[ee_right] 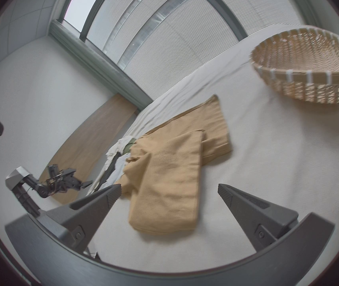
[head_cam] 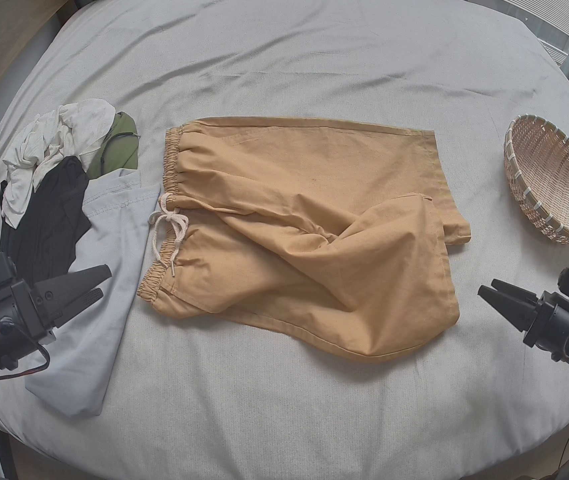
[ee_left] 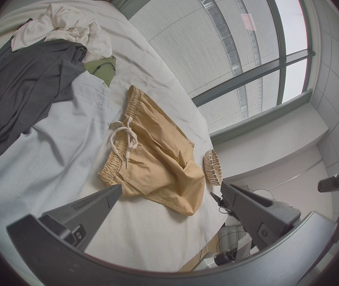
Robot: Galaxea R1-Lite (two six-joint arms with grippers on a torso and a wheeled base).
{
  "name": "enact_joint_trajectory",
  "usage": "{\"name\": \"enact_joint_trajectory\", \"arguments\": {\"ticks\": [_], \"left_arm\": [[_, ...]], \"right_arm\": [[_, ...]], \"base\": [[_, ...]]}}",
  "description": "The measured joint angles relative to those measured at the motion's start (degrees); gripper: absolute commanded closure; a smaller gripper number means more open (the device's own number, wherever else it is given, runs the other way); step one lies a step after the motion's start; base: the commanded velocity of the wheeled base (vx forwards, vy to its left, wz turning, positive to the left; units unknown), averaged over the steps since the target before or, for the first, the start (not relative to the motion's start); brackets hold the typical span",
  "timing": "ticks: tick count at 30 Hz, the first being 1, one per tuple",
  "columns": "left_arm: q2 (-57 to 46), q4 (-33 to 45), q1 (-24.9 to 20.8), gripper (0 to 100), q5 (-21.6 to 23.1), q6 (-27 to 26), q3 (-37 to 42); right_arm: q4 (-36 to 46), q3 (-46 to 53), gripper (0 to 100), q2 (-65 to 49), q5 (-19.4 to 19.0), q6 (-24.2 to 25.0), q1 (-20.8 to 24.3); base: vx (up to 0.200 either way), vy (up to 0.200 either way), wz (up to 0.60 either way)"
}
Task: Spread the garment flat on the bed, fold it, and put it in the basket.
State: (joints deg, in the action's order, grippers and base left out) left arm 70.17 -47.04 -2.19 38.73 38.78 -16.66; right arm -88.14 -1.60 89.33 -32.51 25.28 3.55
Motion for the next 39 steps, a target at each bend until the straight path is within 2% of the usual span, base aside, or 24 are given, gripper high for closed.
{"name": "enact_joint_trajectory", "arguments": {"ticks": [4, 8, 10, 21, 27, 34, 39], "left_arm": [[2.8, 0.0, 0.8, 0, -1.1, -5.0, 1.0], [6.4, 0.0, 1.3, 0, -3.2, -11.9, 1.9], [8.4, -0.1, 1.5, 0, -4.3, -13.6, 2.3], [16.6, -4.1, 0.8, 0, -5.3, -13.8, -0.2], [20.1, -5.9, -1.7, 0, -6.0, -10.1, -4.1], [23.7, -6.1, -4.1, 0, -9.3, -9.8, -7.1], [26.0, -6.9, -4.6, 0, -9.6, -9.6, -8.1]], "right_arm": [[0.1, 0.5, 0, -0.2, 0.1, -0.2, -2.5], [0.1, 0.6, 0, -0.3, 0.1, -0.2, -3.1], [0.1, 0.6, 0, -0.3, 0.2, -0.2, -3.0], [0.1, 0.6, 0, -0.1, 0.4, -0.2, -2.2], [0.1, 0.6, 0, 0.0, 0.4, -0.2, -2.2], [0.1, 0.6, 0, 0.0, 0.4, -0.2, -2.2], [0.1, 0.6, 0, 0.0, 0.3, -0.2, -2.2]], "base": [[0.0, 0.0, 0.0], [0.0, 0.0, 0.0], [0.0, 0.0, 0.0], [0.0, 0.0, 0.0], [0.0, 0.0, 0.0], [0.0, 0.0, 0.0], [0.0, 0.0, 0.0]]}}
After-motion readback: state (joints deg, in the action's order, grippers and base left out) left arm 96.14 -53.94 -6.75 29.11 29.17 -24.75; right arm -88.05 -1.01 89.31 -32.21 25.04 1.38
